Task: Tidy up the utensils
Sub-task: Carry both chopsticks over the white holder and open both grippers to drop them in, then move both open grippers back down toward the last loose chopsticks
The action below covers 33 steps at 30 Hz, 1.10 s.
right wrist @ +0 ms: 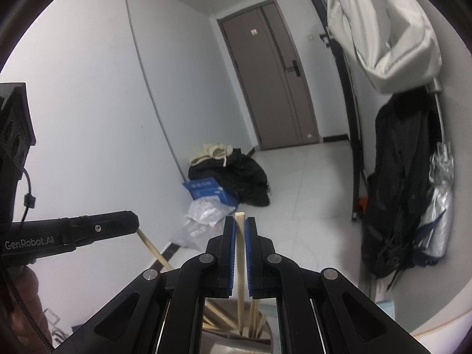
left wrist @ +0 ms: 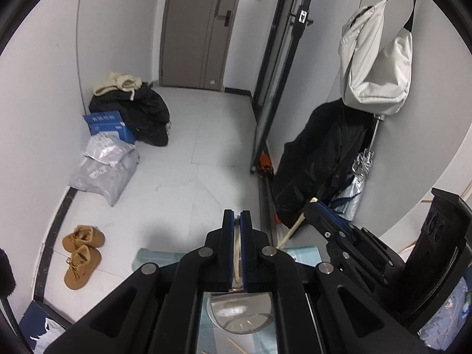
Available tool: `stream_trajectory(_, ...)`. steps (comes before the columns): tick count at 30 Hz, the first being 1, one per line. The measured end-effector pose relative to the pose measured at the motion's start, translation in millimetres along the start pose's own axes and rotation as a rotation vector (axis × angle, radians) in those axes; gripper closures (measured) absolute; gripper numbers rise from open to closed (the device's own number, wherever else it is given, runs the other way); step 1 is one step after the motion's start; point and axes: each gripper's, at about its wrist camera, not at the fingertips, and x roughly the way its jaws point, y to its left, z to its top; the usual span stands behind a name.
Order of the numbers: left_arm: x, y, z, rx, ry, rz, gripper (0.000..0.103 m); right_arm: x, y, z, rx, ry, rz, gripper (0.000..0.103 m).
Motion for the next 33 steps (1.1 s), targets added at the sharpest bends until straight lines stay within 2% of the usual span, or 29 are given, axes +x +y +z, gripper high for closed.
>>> stream_trajectory(1,2.7,-1.8,1.3,0.01,0.006,-0.003,0.103,1.7,-0.9,-2.0,0.004,0.009,0.003,0.097)
stream_trajectory(3,5.3,-7.4,0.5,0.045,-0.001,0.043,0.103,4.3,-3.8,-5.2,0.014,0.031,0.004,0.094)
stream_trajectory(5,6.2,-6.8,-2.4,0.048,0.002,0.029,0.102,6.9,-6.6,-7.5,0.032,0.069,0.018,0.093)
stream_trajectory(9,0.9,-0.1,-7.3,0.007,0.014,0.041,0.1,-0.3,-12.9,-12.1,0.066,0.092,0.04,0.076)
stream_trajectory(11,-2.4,2.3,-11.0,-0.012,0.016,0.041,0.093,-9.8,-15.9,-16.3,0.089,0.082,0.049,0.071)
stream_trajectory(12,-5.3,3.1,-13.6,-0.021,0.014,0.034,0.085,-16.7,-17.8,-20.1,0.106,0.08,0.058,0.066)
stream_trajectory(16,-16.7,4.8,-24.9,-0.059,-0.028,0.05,0.059,-34.8,-17.3,-35.8,0.15,0.085,0.055,0.06)
stream_trajectory(18,-24.8,6.2,-35.7,-0.085,-0.065,0.063,0.055,-48.2,-18.1,-48.2,0.179,0.079,0.03,0.053)
stream_trajectory(21,-31.9,4.6,-51.7,-0.103,-0.085,0.079,0.049,-67.9,-19.6,-70.9,0.222,0.075,-0.004,0.05)
stream_trajectory(25,-38.1,-1.1,-76.7,-0.113,-0.105,0.106,0.036,-92.2,-19.3,-94.6,0.242,0.07,-0.048,0.045)
stream_trajectory(33,-39.0,-11.6,-121.1,-0.079,-0.09,0.134,0.032,-134.2,-5.9,-135.3,0.199,0.049,-0.113,0.035)
